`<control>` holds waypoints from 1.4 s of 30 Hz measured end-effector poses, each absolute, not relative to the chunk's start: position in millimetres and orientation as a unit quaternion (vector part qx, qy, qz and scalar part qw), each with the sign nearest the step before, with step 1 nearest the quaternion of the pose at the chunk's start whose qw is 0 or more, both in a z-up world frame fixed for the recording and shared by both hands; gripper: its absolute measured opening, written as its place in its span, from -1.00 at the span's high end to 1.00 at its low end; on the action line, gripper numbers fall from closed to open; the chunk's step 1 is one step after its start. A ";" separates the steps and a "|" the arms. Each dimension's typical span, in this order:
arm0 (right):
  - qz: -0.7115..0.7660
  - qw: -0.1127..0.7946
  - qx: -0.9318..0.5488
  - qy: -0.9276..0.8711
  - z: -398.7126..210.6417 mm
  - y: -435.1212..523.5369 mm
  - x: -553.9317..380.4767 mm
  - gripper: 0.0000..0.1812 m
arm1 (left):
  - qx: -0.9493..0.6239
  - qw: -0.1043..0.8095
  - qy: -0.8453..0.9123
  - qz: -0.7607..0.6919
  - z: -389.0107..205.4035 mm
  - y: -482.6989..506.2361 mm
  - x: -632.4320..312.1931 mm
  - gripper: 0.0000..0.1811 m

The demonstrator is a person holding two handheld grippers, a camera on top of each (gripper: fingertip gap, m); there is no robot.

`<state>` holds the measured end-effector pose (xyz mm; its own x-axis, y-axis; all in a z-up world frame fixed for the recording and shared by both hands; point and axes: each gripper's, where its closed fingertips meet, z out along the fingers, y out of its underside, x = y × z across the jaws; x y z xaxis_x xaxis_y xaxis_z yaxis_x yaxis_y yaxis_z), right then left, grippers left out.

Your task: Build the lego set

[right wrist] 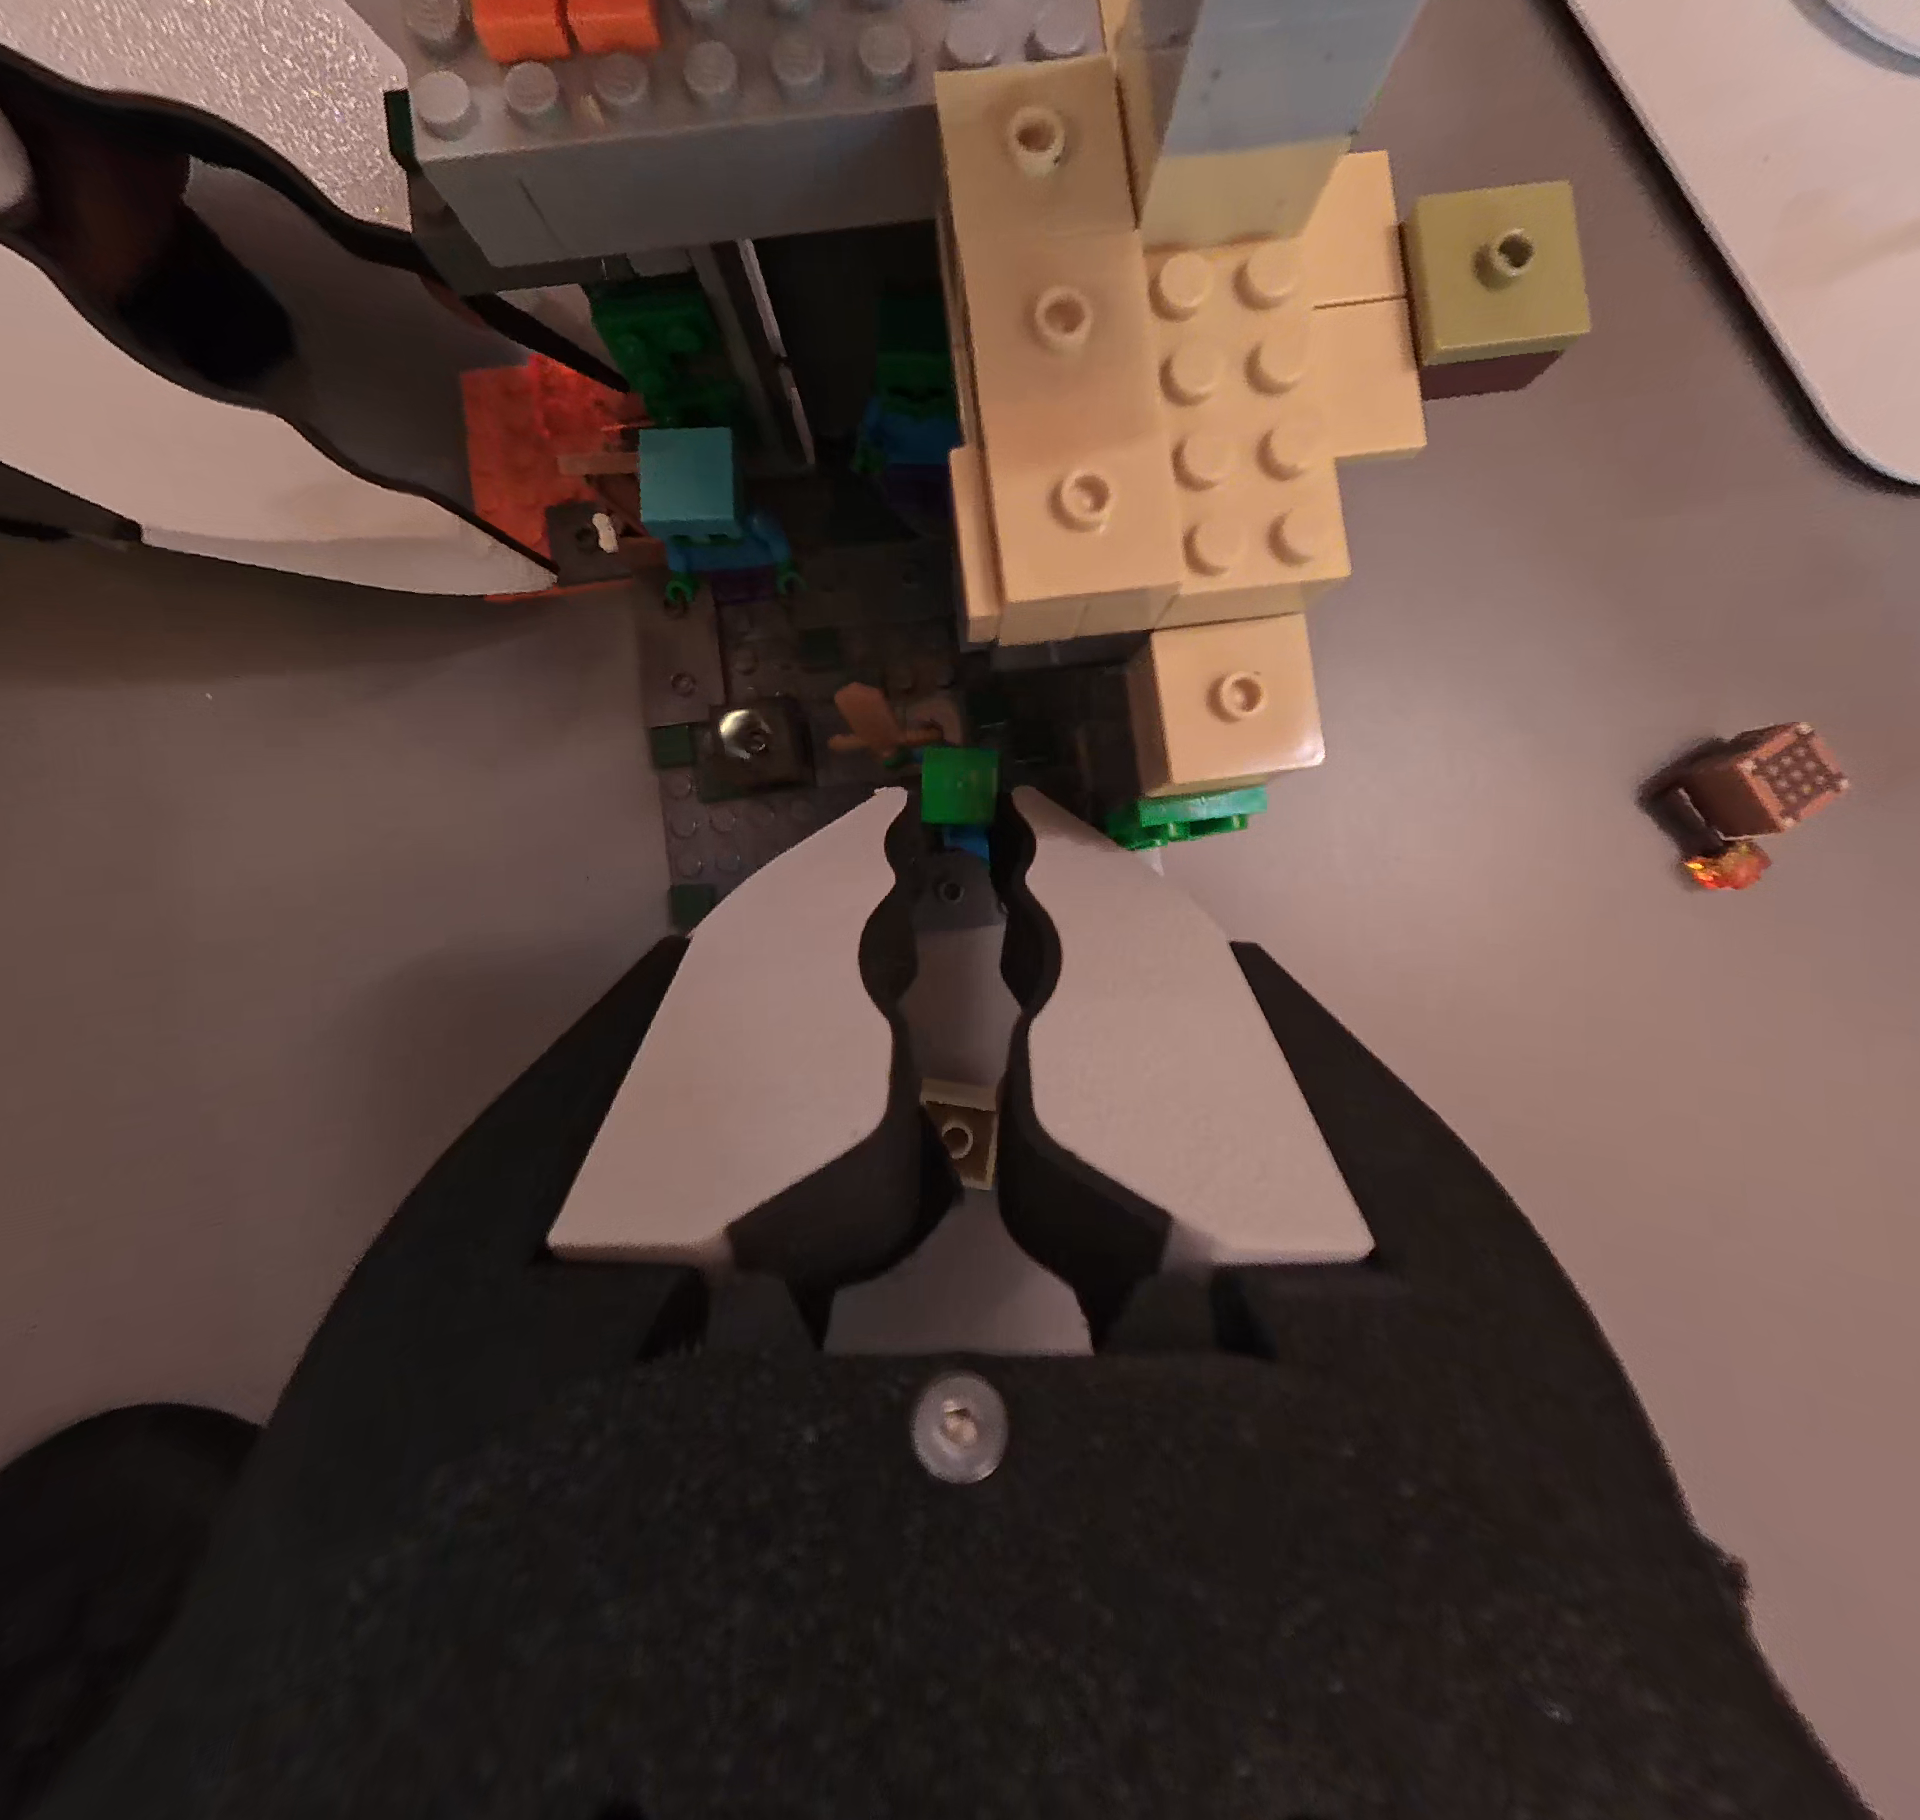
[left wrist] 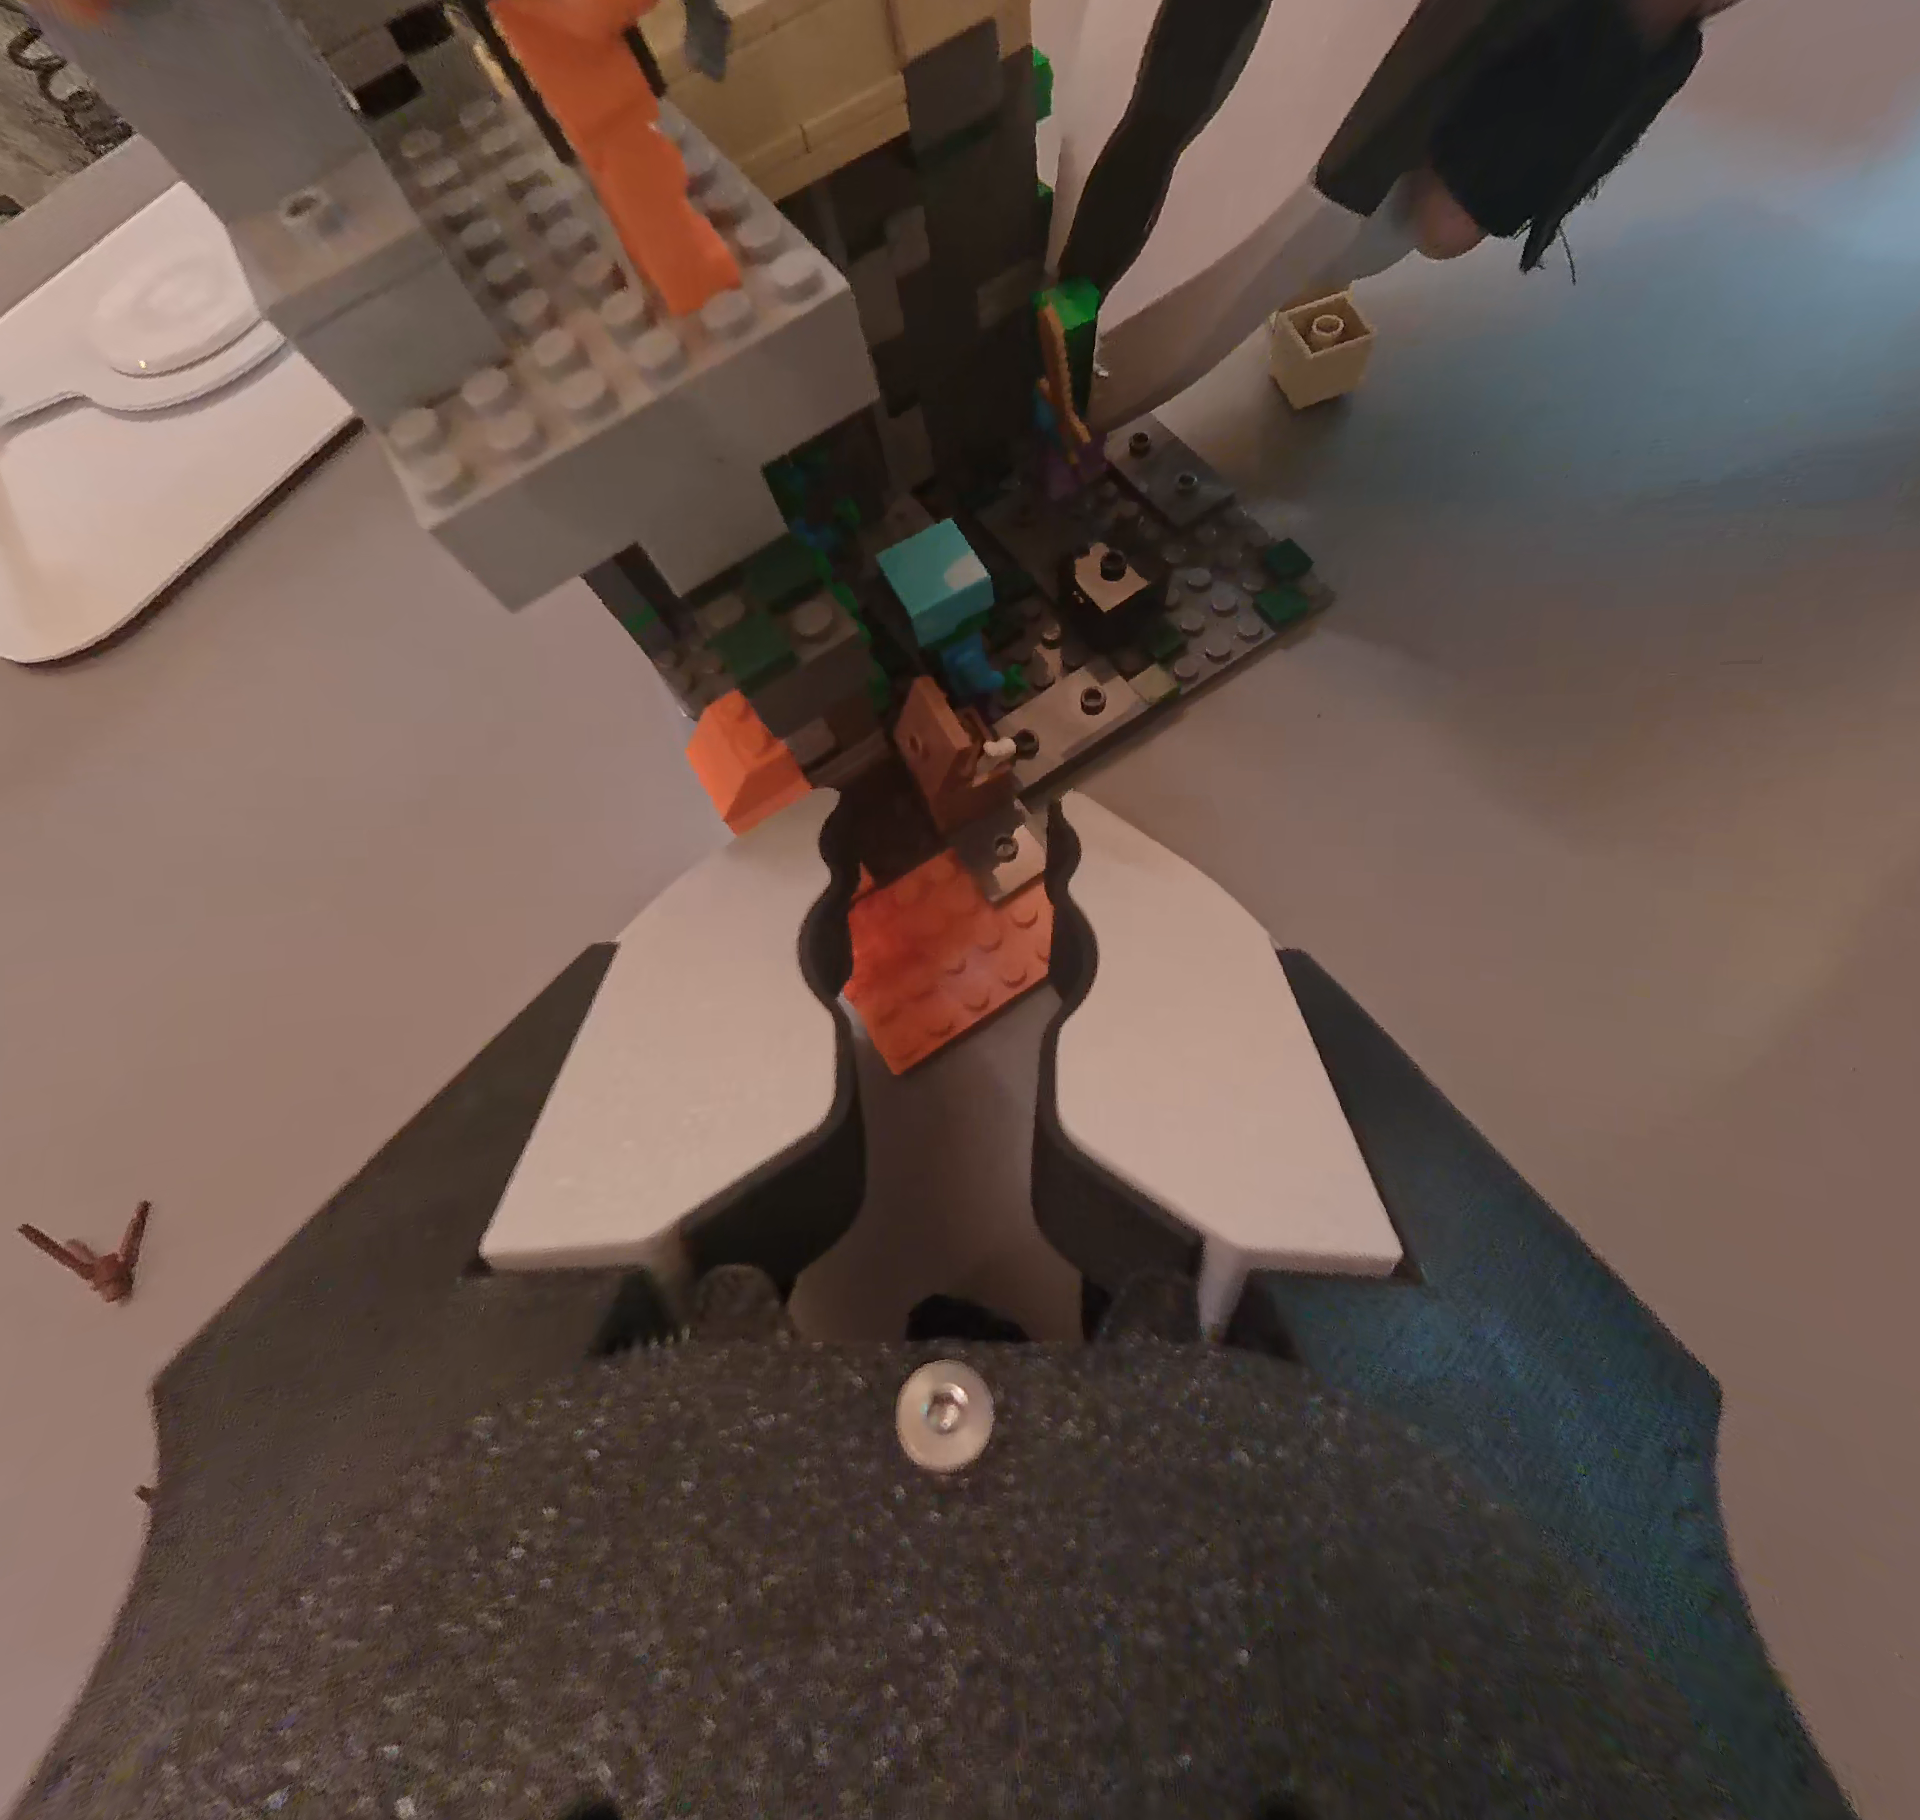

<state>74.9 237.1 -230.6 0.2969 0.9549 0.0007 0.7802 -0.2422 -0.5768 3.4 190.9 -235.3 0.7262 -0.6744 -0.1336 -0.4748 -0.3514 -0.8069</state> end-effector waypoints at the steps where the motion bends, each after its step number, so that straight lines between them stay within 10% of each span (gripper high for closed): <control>1: 0.175 0.242 -0.767 -0.568 -230.7 237.1 75.1 0.86 | -0.814 0.446 0.354 -0.111 -235.6 190.6 3.7 0.63; 42: 0.101 0.239 -0.703 -0.662 -225.2 245.0 78.8 0.83 | -0.810 0.448 0.360 -0.117 -234.6 188.4 5.6 0.67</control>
